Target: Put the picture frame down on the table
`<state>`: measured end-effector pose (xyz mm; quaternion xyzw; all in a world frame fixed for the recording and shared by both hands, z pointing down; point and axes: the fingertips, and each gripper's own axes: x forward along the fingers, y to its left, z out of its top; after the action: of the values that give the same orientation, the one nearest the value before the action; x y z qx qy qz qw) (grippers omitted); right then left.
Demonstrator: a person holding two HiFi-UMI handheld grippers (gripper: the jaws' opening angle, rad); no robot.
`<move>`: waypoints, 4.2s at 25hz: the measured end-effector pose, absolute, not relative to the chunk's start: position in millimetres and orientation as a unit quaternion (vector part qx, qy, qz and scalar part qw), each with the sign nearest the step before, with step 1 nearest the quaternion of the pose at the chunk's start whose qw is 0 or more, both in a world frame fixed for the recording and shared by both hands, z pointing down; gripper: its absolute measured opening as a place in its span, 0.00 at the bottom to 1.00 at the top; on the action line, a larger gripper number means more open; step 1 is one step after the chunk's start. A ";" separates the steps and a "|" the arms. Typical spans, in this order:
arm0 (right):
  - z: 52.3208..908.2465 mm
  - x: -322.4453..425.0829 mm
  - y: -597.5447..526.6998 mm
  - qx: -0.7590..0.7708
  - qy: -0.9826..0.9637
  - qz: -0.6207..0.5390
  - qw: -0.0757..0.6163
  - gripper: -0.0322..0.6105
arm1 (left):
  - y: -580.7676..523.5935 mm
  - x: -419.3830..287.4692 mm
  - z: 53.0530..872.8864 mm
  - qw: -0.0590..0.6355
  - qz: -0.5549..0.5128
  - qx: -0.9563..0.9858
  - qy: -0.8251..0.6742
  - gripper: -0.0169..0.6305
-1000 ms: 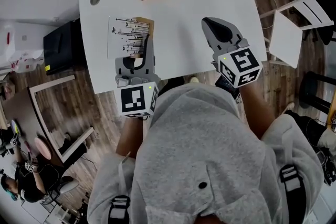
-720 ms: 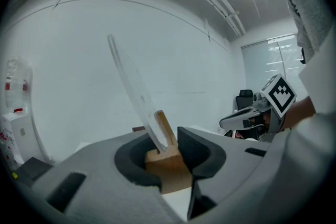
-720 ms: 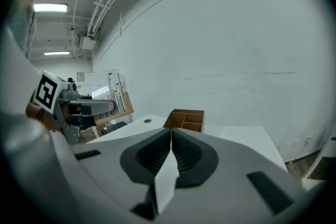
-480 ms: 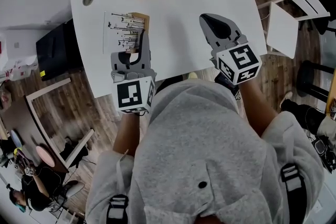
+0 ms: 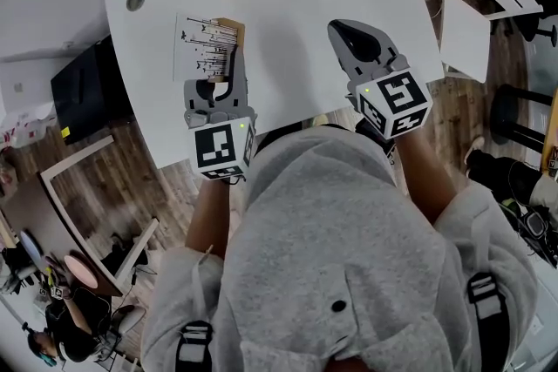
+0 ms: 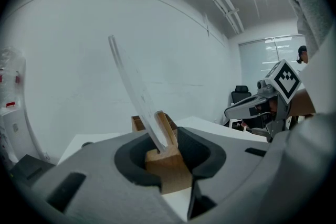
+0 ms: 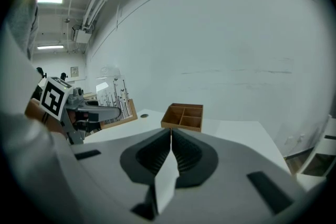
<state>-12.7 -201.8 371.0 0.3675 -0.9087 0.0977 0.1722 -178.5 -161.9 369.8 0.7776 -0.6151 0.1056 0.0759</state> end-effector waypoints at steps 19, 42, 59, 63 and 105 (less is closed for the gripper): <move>402.2 -31.3 -200.8 0.359 -0.905 0.116 0.197 0.10 | -164.6 -196.6 438.1 0.089 0.158 0.758 -0.627 0.20; 409.7 -17.7 -195.6 0.375 -0.894 0.116 0.215 0.10 | -161.6 -189.9 514.9 0.113 0.206 0.760 -0.606 0.20; 411.7 -22.0 -191.9 0.375 -0.893 0.118 0.218 0.10 | -165.5 -187.7 537.6 0.123 0.222 0.759 -0.599 0.20; 411.9 -21.7 -192.4 0.377 -0.893 0.119 0.217 0.10 | -165.5 -187.8 545.3 0.136 0.223 0.760 -0.595 0.20; 401.8 15.2 -176.7 0.366 -0.904 0.112 0.192 0.10 | -142.8 -177.1 531.2 0.197 0.163 0.759 -0.599 0.51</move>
<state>15.2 -176.7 401.8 0.3660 -0.9036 0.1117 0.1924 -177.1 -142.8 531.2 0.7591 -0.5987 0.1630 0.1969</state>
